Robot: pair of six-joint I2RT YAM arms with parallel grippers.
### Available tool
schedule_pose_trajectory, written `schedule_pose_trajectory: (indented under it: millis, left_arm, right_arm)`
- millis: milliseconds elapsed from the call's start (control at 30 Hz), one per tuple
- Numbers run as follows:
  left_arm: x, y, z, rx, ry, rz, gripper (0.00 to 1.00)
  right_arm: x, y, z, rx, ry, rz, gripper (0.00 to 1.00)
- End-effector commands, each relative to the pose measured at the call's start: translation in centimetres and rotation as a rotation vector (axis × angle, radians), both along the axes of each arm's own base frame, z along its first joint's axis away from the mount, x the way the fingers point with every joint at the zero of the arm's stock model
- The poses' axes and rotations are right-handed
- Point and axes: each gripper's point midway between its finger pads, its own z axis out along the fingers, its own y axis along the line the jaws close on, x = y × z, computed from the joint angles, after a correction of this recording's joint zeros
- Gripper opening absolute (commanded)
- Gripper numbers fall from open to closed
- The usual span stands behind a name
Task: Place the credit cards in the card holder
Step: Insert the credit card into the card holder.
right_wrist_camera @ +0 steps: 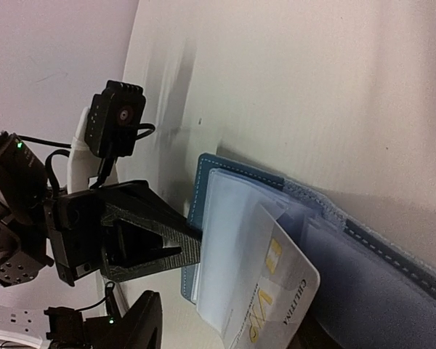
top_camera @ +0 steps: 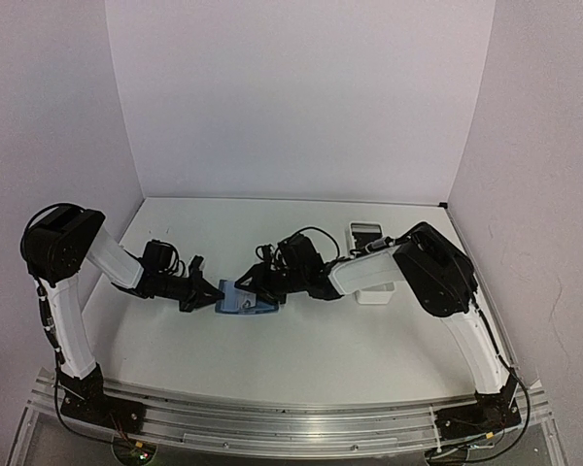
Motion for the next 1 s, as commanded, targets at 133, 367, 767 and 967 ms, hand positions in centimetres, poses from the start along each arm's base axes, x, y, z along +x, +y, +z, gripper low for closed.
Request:
schedule_pose_trajectory:
  millis: [133, 367, 767, 967]
  left_arm:
    - [-1.3, 0.7, -3.6, 0.118, 0.088, 0.020, 0.00]
    - [-1.0, 0.7, -3.3, 0.121, 0.069, 0.021, 0.00]
    - [-0.9, 0.8, -3.1, 0.126, 0.064, 0.026, 0.00]
    - [-1.0, 0.8, -3.1, 0.126, 0.059, 0.028, 0.00]
  right_arm:
    - [-1.6, -3.8, -3.1, -0.342, 0.003, -0.038, 0.68]
    - [-0.4, -3.6, -1.2, -0.399, -0.067, -0.036, 0.98]
    - [0.0, -4.0, 0.1, -0.487, -0.081, -0.053, 0.86]
    - [-0.8, -2.7, -1.9, -0.455, -0.006, -0.014, 0.59]
